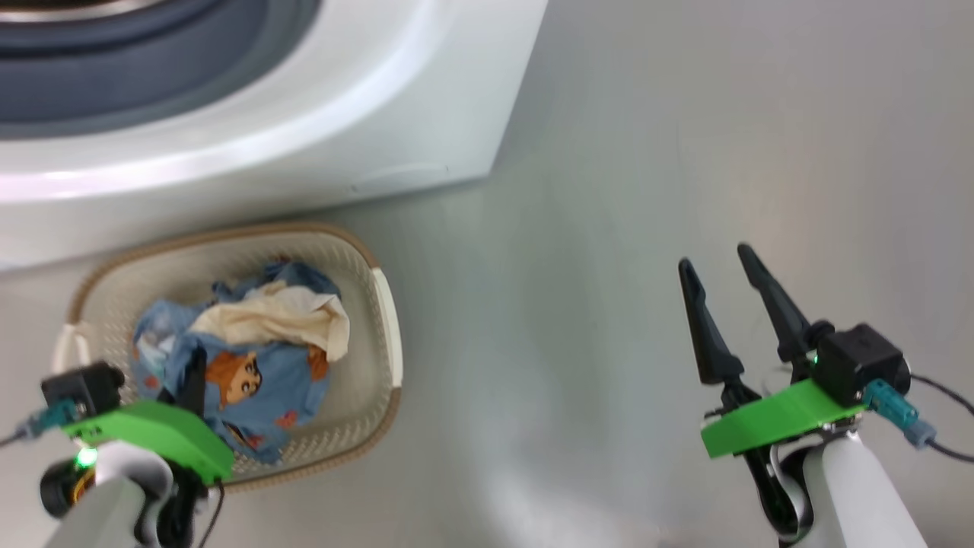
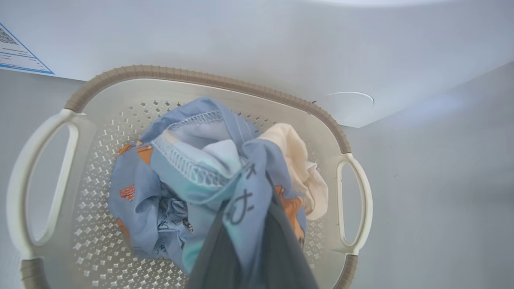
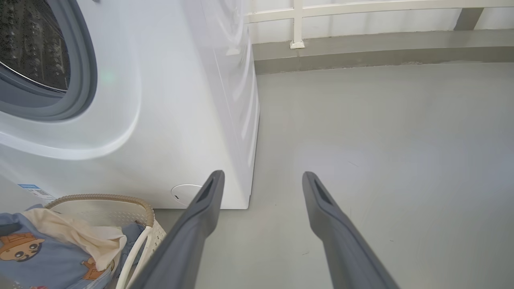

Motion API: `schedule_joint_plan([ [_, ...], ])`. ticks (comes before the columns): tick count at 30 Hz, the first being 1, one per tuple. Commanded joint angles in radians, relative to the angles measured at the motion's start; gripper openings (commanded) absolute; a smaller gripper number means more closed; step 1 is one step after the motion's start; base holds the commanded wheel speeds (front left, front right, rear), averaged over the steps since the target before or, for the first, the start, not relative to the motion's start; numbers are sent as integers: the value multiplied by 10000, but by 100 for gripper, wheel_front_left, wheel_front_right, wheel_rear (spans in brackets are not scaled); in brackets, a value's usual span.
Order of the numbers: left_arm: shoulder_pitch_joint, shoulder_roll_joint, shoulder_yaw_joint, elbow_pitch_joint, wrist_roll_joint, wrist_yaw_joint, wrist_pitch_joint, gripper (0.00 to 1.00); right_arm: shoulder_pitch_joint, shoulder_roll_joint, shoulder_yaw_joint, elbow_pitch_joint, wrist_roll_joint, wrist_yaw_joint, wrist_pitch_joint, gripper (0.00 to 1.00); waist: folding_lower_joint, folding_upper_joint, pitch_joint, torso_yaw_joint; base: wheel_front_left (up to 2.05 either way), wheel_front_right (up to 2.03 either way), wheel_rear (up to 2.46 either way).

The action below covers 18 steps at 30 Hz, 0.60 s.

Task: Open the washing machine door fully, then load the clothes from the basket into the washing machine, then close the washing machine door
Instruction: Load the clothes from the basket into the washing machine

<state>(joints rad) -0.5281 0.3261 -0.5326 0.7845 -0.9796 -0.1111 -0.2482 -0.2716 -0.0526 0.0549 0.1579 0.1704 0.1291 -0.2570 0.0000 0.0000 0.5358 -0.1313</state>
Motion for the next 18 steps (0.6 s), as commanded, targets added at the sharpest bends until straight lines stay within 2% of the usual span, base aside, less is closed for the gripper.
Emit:
schedule_joint_plan([
  [1, 626, 286, 653, -534, 383, 160, -133, 0, 445, 24, 189, -145, 68, 16, -48, 100, 0, 0, -1243, 367, 0, 0, 0],
  [11, 2526, 40, 2030, -2702, 1682, 798, -134, 0, 979, 24, 108, -10, 120, 16, -48, 100, 0, 0, -2368, 369, 0, 0, 0],
  [18, 3874, -233, 2609, -4084, 2494, 1283, -135, 0, 1400, 24, 132, 108, 160, 16, -48, 100, 0, 0, -3220, 322, 0, 0, 0],
])
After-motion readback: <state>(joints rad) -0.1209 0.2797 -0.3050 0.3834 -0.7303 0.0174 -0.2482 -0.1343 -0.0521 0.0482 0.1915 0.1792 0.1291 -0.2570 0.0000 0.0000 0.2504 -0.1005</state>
